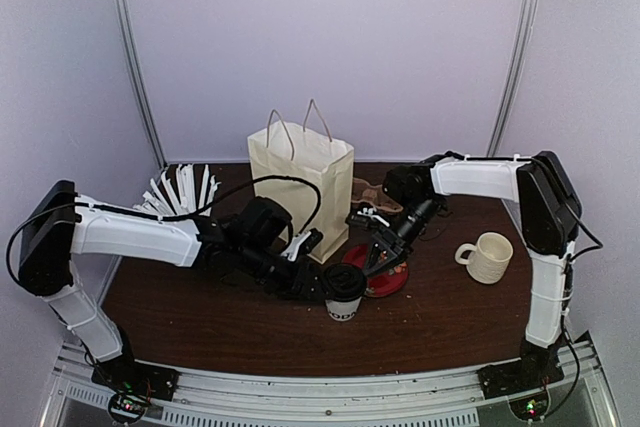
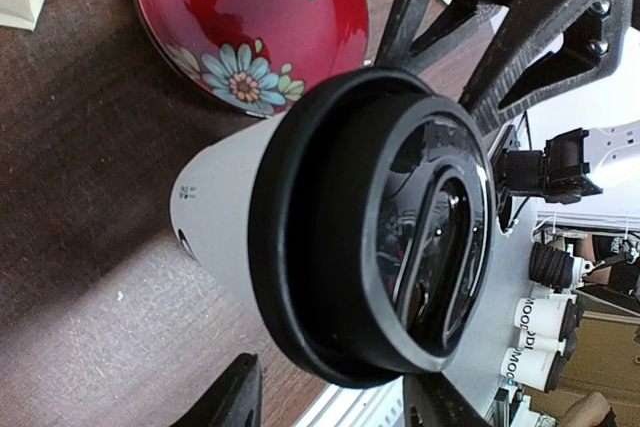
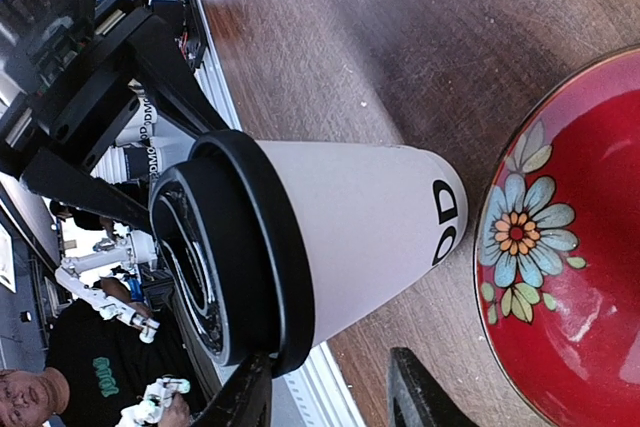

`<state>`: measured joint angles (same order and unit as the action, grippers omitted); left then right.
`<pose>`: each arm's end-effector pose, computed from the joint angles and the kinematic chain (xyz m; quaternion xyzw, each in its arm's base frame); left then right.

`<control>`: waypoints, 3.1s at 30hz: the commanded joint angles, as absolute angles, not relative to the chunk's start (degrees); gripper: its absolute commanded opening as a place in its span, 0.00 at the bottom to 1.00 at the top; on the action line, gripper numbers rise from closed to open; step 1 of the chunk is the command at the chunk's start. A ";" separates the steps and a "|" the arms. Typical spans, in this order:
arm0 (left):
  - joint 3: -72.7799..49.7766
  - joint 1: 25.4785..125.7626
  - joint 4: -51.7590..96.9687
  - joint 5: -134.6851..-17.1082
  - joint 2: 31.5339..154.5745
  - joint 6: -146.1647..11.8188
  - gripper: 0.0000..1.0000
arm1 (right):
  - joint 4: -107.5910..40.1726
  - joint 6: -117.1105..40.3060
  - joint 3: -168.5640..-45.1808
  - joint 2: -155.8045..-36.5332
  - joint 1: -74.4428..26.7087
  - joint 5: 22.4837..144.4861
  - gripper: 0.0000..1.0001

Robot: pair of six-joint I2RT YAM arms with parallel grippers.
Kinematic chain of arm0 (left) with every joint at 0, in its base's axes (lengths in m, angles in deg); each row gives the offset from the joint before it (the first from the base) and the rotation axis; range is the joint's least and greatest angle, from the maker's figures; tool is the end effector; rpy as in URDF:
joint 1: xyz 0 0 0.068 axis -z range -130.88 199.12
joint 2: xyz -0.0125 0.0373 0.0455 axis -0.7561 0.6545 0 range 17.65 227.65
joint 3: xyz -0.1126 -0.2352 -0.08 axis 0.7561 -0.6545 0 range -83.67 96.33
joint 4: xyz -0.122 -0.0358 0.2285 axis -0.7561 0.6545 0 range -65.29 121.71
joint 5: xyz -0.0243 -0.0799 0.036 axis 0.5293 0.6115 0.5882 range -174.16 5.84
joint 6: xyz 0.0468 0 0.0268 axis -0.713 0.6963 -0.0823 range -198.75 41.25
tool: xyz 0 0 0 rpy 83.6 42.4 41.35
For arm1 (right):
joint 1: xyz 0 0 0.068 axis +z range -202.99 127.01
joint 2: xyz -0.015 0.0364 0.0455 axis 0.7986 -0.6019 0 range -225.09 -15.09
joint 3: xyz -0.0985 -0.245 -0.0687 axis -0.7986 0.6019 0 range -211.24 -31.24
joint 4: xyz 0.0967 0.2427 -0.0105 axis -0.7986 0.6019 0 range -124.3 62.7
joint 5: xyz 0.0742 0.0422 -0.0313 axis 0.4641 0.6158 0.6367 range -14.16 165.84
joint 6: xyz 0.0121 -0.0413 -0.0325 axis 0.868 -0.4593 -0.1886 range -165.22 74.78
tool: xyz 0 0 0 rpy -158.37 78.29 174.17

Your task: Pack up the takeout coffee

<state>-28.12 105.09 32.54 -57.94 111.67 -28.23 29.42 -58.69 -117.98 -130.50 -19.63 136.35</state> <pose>0.1777 -0.2913 0.1947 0.1273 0.8989 -0.4164 0.0482 0.2947 0.2312 0.1956 0.3336 -0.7966 -0.4931 0.1048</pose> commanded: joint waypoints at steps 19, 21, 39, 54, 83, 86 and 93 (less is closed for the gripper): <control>-26.08 103.80 52.46 -74.00 119.03 -31.73 0.44 | 31.37 -55.47 -119.99 -138.11 -17.75 122.14 0.37; -25.39 104.21 50.39 -73.18 118.12 -33.14 0.46 | 31.50 -56.48 -120.89 -136.96 -17.83 125.04 0.38; -18.87 106.53 44.60 -74.41 106.25 -44.74 0.62 | 36.77 -64.73 -125.09 -127.51 -19.43 137.47 0.55; 1.89 106.50 63.65 -93.60 103.85 -39.59 0.82 | 39.02 -68.02 -126.10 -122.06 -19.64 131.08 0.56; 13.86 105.70 67.58 -99.58 97.43 -33.97 0.98 | 42.16 -71.80 -128.01 -120.68 -20.08 127.43 0.56; 8.18 105.59 65.09 -103.23 95.45 -40.16 0.98 | 44.24 -74.59 -129.46 -119.18 -20.06 128.01 0.56; 3.13 105.71 62.31 -91.02 93.54 -58.89 0.98 | 41.37 -80.02 -127.43 -113.57 -16.94 122.55 0.55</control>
<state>5.32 105.94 67.67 -97.39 95.54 -45.30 42.31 -75.46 -127.70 -118.35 -19.41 127.26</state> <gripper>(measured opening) 0.975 0.548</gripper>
